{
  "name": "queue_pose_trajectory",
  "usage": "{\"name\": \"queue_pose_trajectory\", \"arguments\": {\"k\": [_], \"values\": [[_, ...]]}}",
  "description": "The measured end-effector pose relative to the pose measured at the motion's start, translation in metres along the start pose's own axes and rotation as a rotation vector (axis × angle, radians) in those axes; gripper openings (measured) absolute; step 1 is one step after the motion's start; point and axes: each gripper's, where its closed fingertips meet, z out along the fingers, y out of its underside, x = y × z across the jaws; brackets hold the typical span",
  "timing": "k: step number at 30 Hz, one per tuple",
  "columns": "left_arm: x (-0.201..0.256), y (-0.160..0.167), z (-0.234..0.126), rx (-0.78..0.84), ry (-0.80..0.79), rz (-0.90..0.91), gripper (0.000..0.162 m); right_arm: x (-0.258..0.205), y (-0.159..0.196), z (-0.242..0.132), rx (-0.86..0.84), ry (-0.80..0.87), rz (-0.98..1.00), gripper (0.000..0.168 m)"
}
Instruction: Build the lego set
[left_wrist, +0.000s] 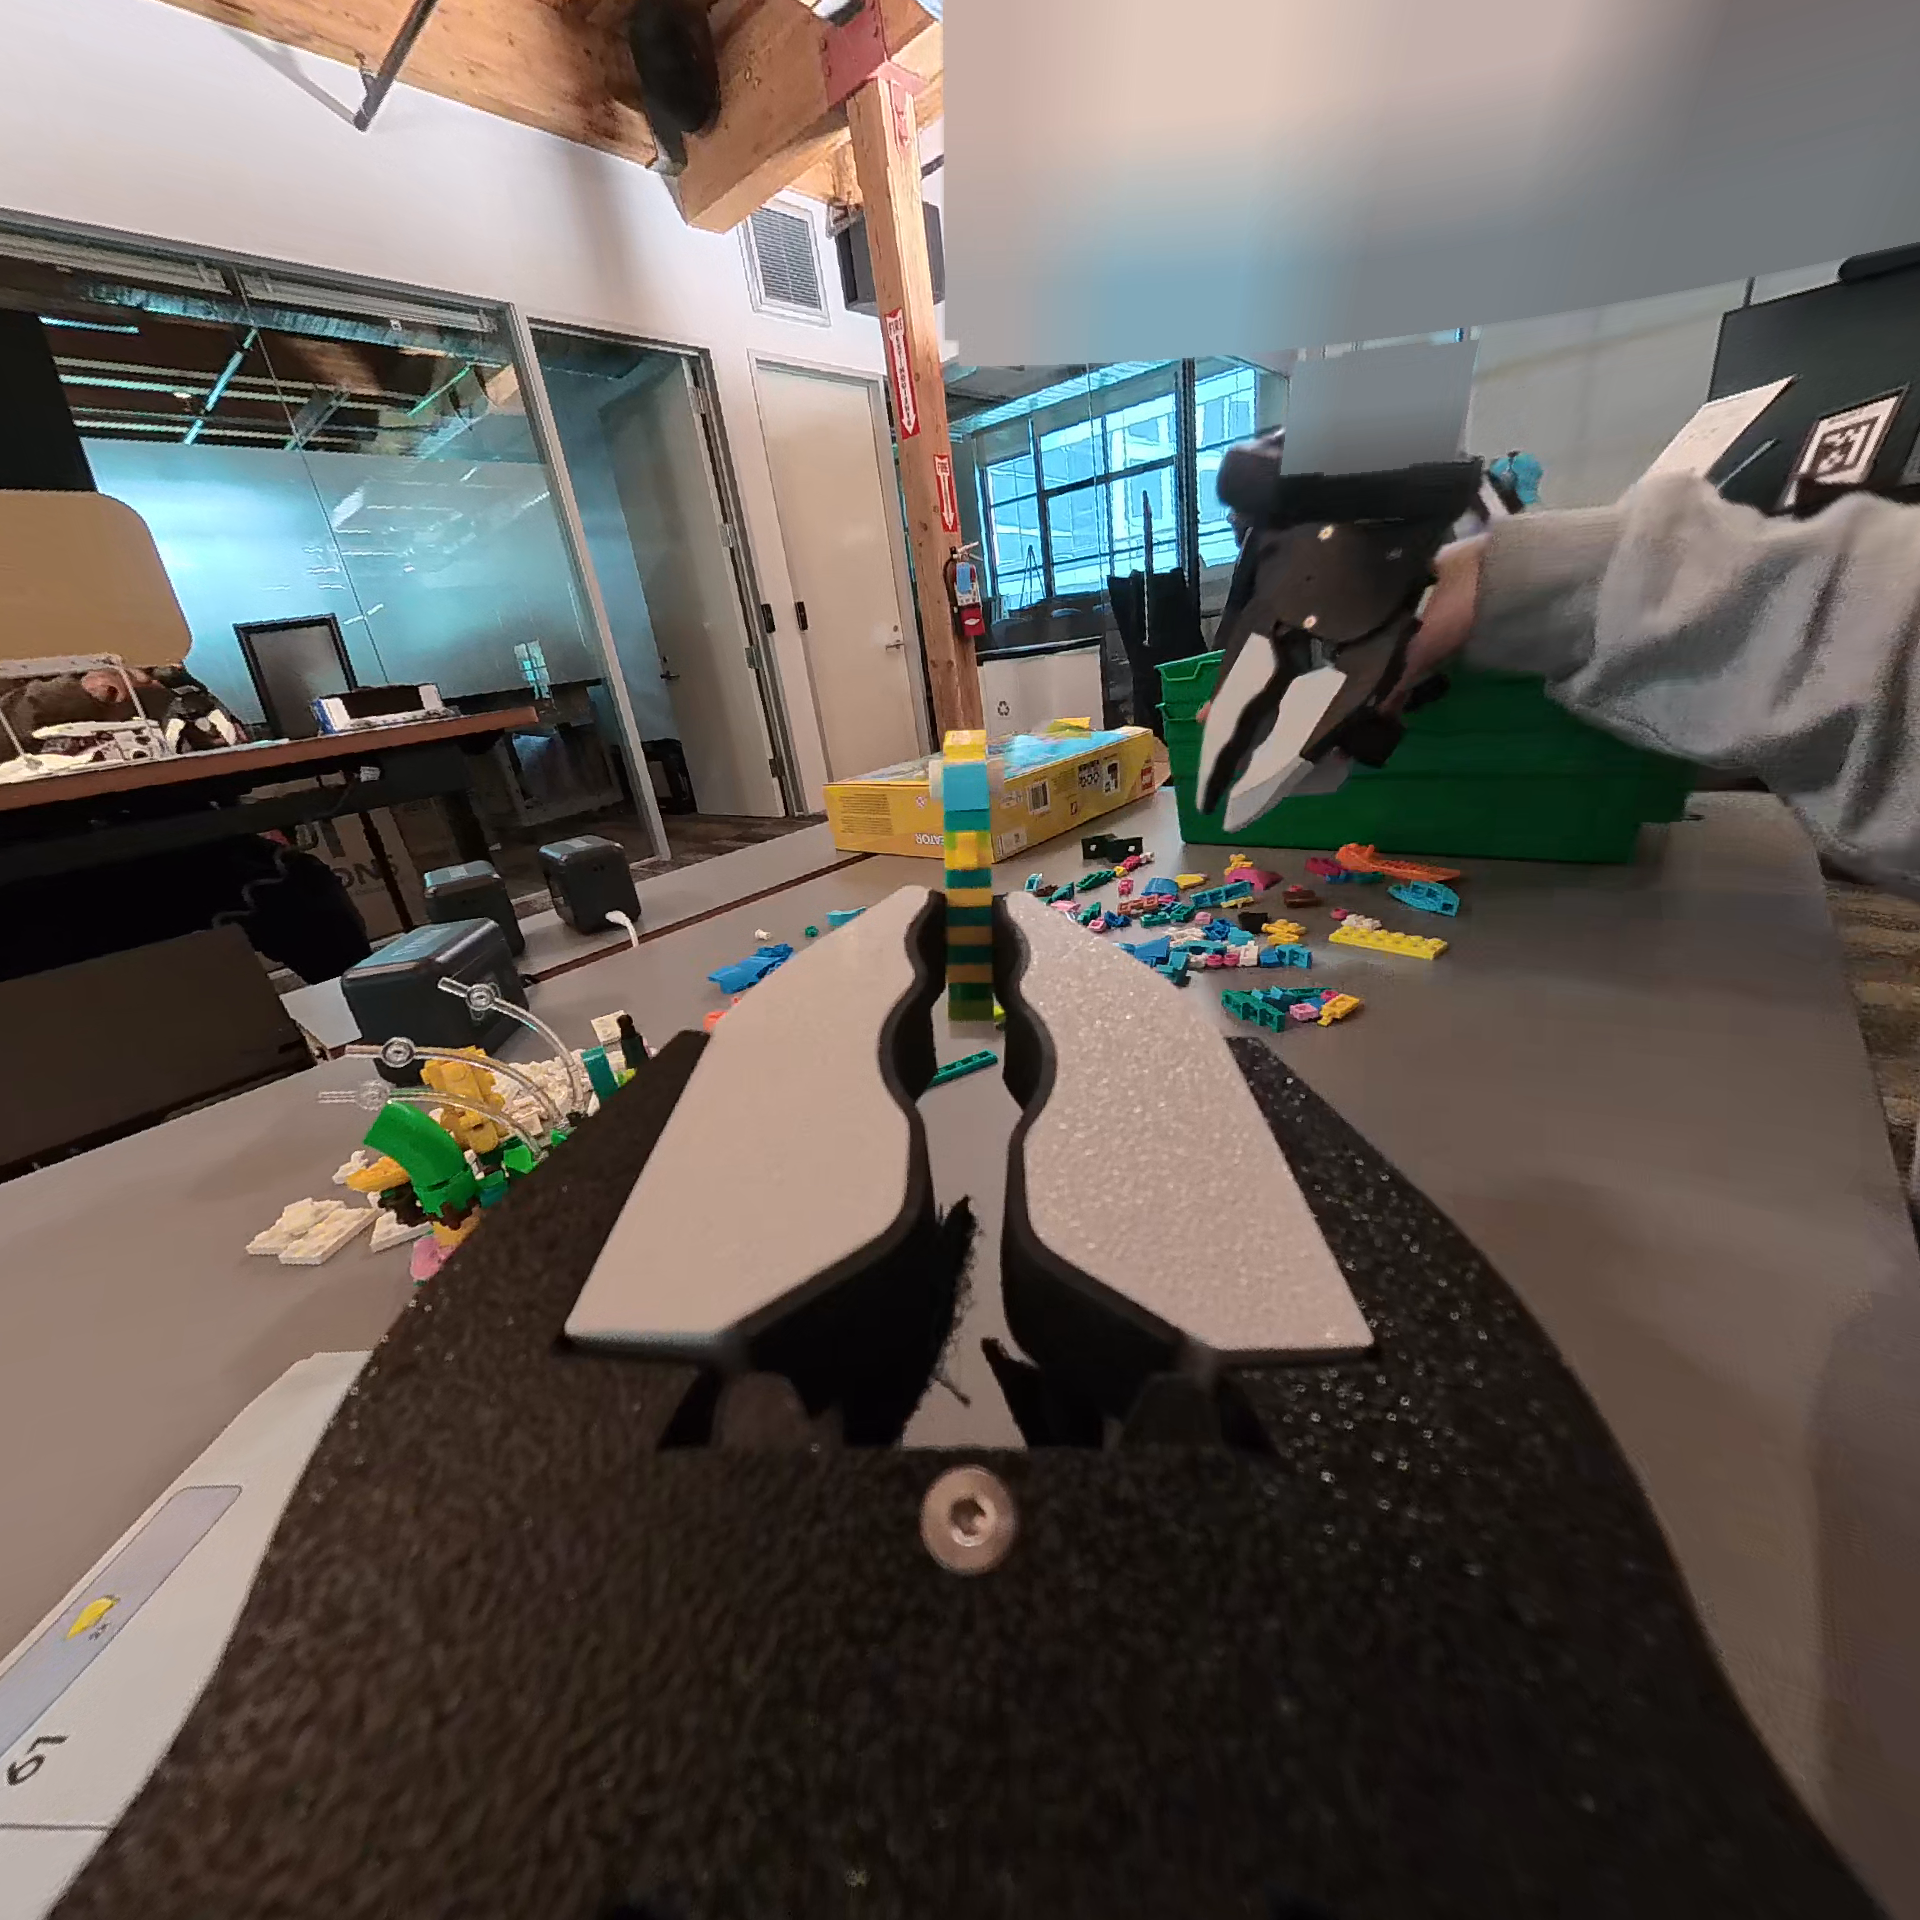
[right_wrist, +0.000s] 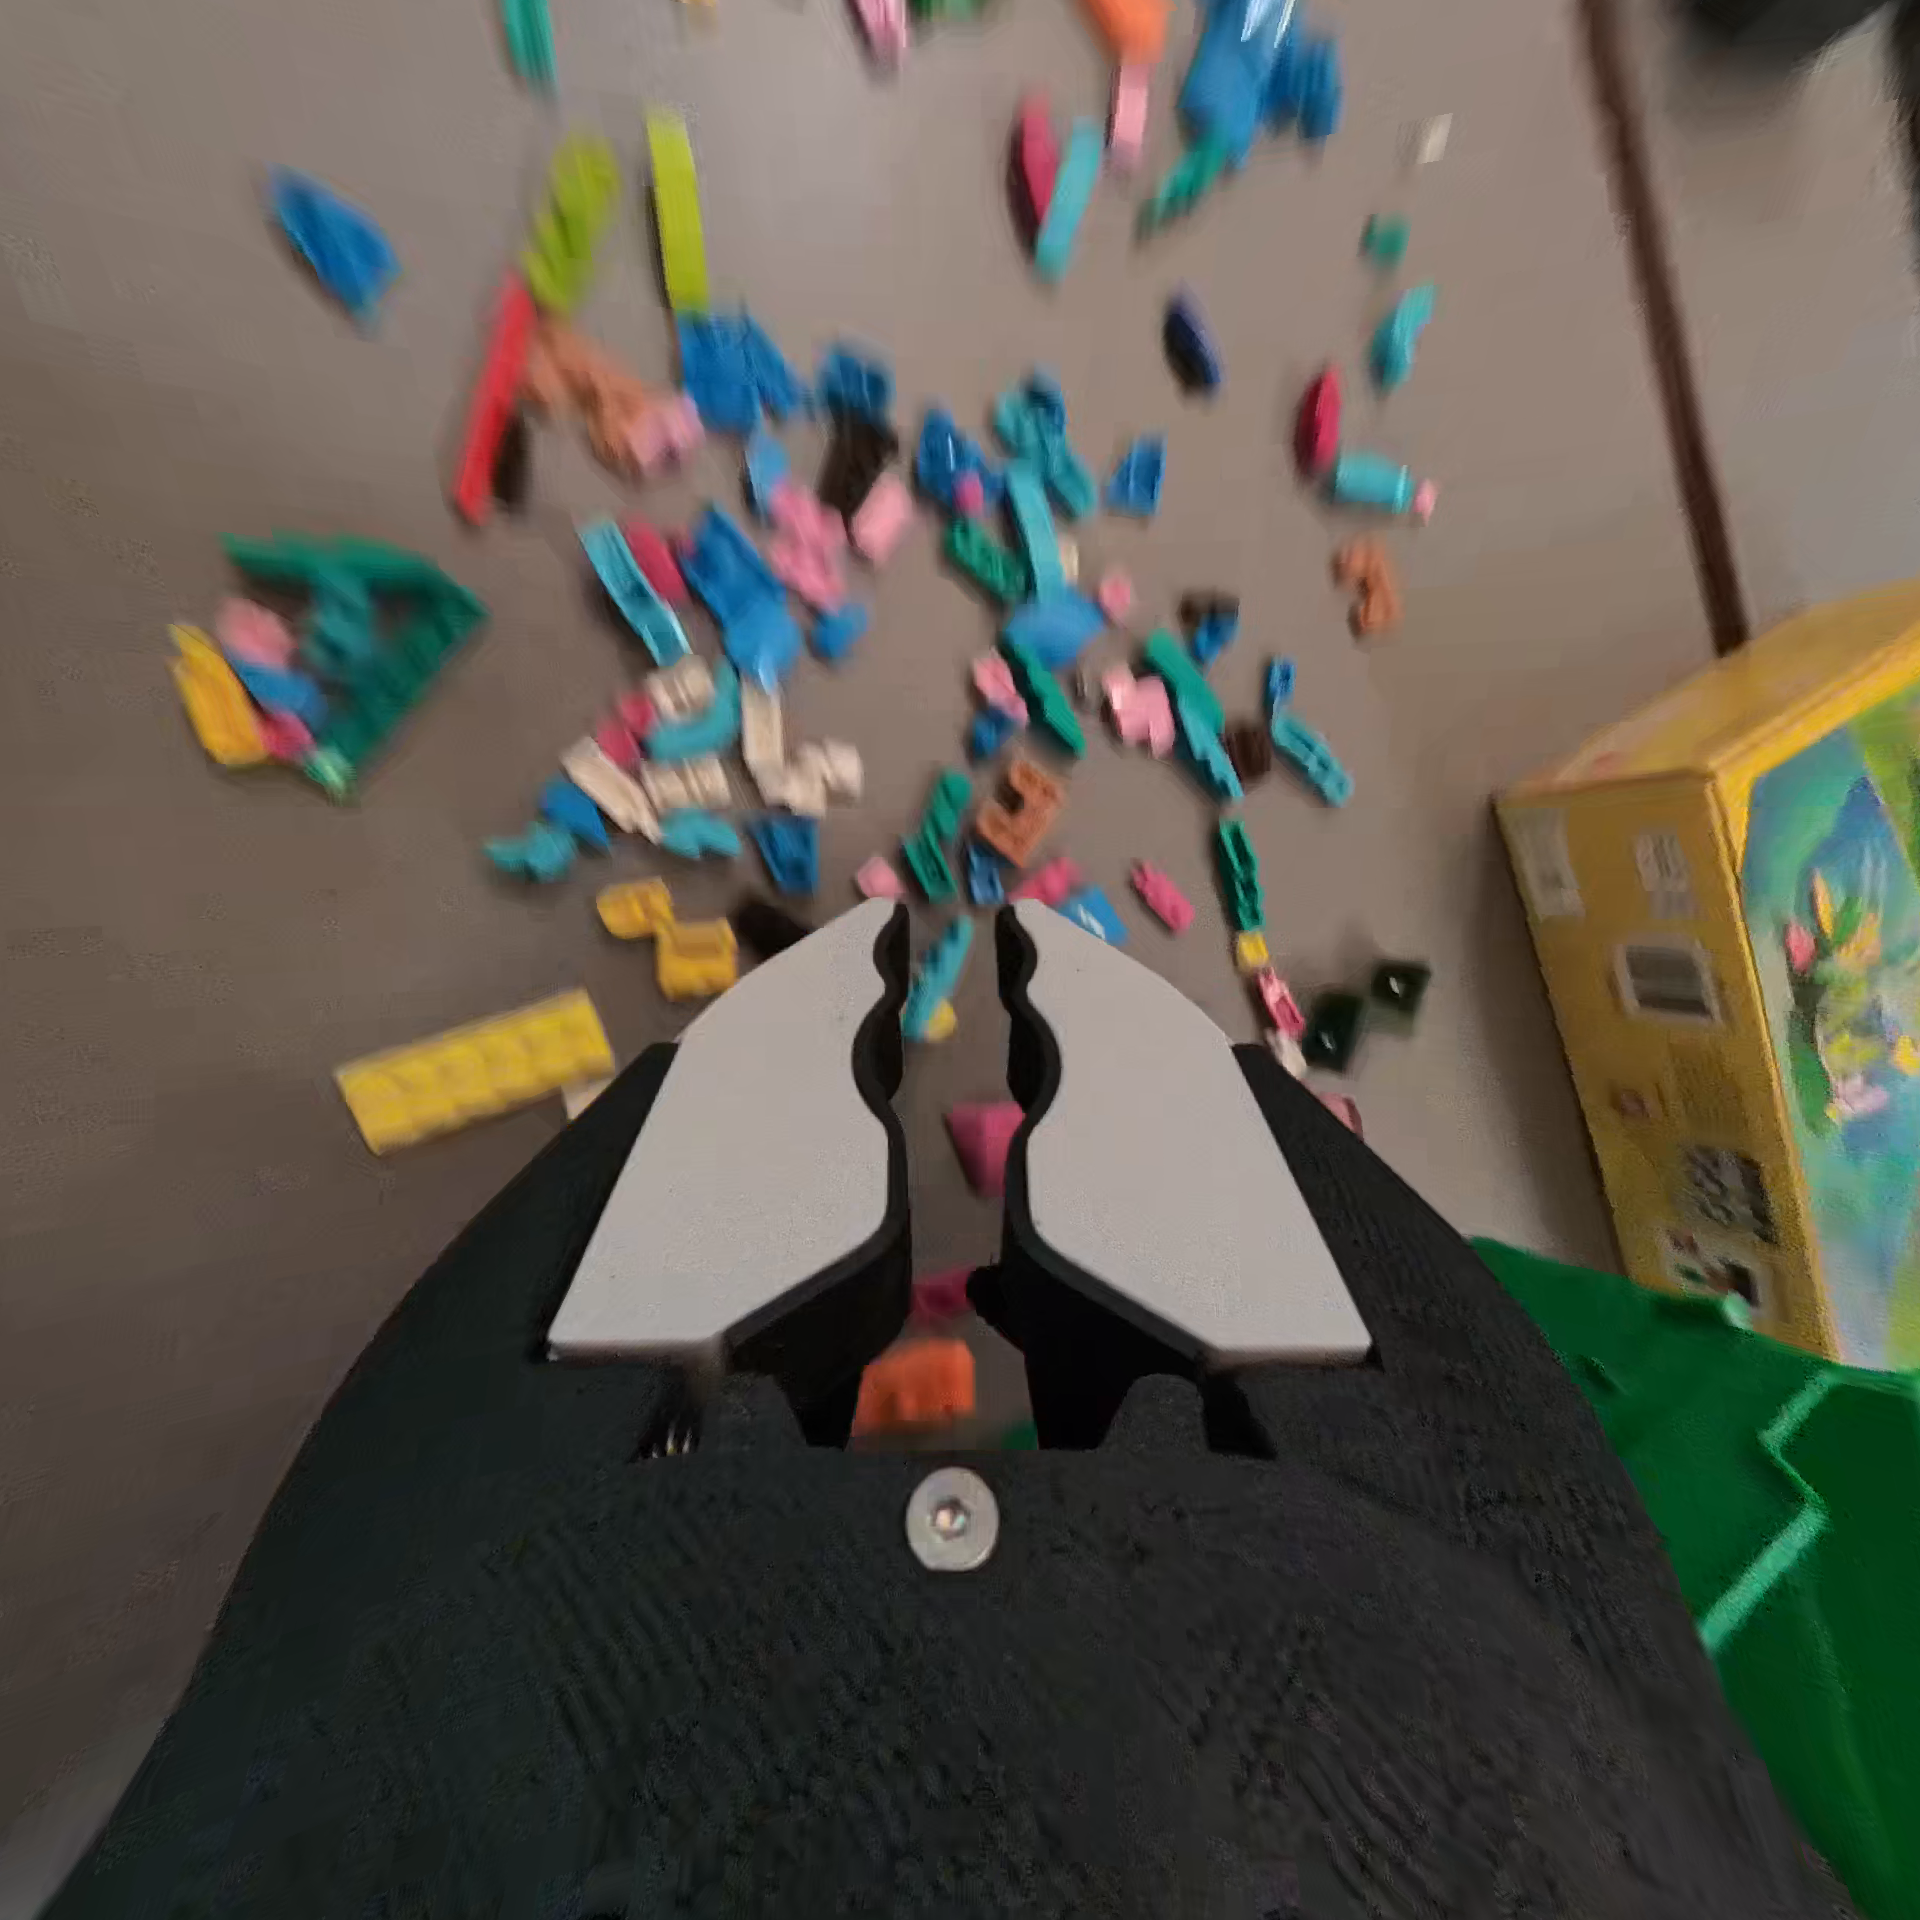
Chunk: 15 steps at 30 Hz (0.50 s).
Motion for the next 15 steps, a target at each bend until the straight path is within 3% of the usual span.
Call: {"name": "queue_pose_trajectory", "arguments": {"k": [4,11,15], "values": [[0.001,0.001,0.001,-0.007,0.002,0.009,0.008,0.01,0.025,0.013,-0.219,-0.146,0.041,0.011],[0.003,0.002,0.001,-0.015,0.006,0.033,0.007,0.033,0.046,0.036,-0.453,-0.165,-0.01,0.023],[0.003,0.002,0.0,-0.014,0.005,0.033,0.007,0.036,0.052,0.04,-0.52,-0.192,-0.025,0.015]]}}
